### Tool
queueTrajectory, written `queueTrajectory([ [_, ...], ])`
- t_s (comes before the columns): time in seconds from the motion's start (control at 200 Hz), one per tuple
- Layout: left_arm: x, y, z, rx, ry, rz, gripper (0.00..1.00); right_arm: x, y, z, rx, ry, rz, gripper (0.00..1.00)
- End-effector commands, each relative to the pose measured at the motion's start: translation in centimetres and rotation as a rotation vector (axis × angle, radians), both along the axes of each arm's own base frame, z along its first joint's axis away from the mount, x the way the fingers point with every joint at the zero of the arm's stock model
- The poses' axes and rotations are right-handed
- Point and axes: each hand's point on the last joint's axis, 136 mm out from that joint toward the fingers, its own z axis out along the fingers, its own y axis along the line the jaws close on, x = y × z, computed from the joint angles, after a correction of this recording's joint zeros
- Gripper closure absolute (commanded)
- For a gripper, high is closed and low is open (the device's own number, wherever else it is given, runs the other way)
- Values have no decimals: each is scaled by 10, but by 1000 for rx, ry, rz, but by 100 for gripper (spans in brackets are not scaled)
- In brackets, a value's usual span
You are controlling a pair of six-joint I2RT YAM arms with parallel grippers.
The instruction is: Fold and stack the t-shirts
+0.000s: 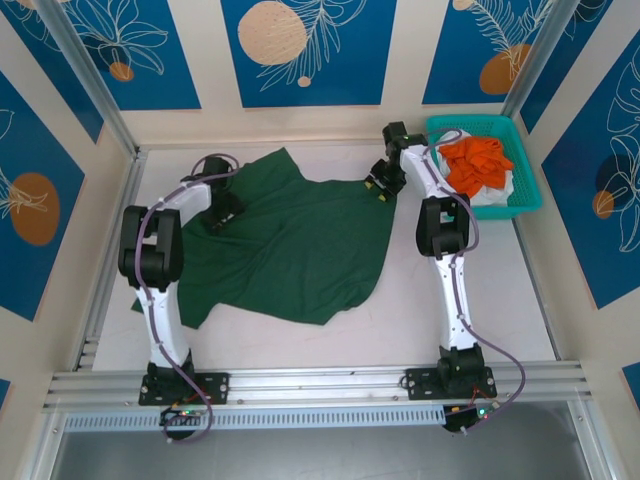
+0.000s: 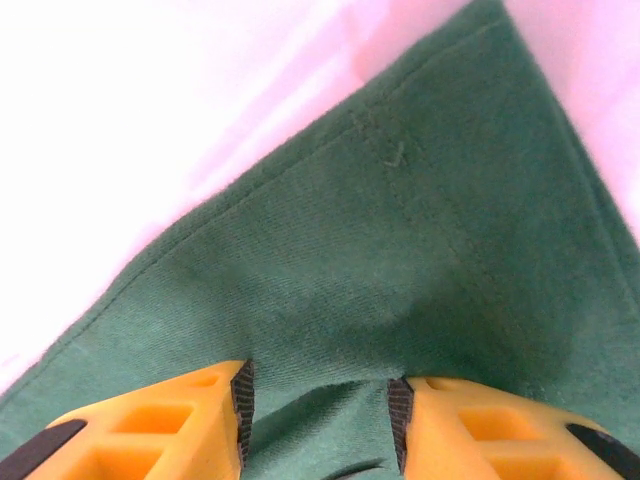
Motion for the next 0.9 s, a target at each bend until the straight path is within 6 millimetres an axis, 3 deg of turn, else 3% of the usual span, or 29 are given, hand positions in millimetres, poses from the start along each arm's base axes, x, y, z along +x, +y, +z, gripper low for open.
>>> queueTrajectory([
  [0.0, 15, 5, -6, -63, 4, 90, 40, 9, 5, -24, 39, 14, -39, 55],
  [0.155, 34, 11, -4, -125, -32, 189, 40, 42, 9, -17, 78, -106, -45, 53],
  [0.265, 52, 9, 9, -132, -66, 170, 36, 65, 13, -3, 149, -185, -62, 51],
  [0.415, 72, 10, 56, -90, -166, 74, 25, 82, 25, 50, 217, -308, -37, 40],
  [0.51, 67, 16, 89, -26, -207, 19, 19, 77, 28, 94, 216, -368, -2, 32],
  [0.605, 48, 24, 118, 31, -242, -19, 12, 57, 23, 131, 185, -373, 25, 30],
  [0.69, 21, 22, 127, 37, -231, -66, 12, 25, 18, 156, 151, -346, 56, 30],
  [0.805, -23, 3, 128, -17, -186, -183, 16, -41, 10, 166, 118, -283, 87, 33],
  [0.895, -61, -31, 124, -99, -160, -326, 22, -113, 0, 147, 117, -203, 69, 39],
])
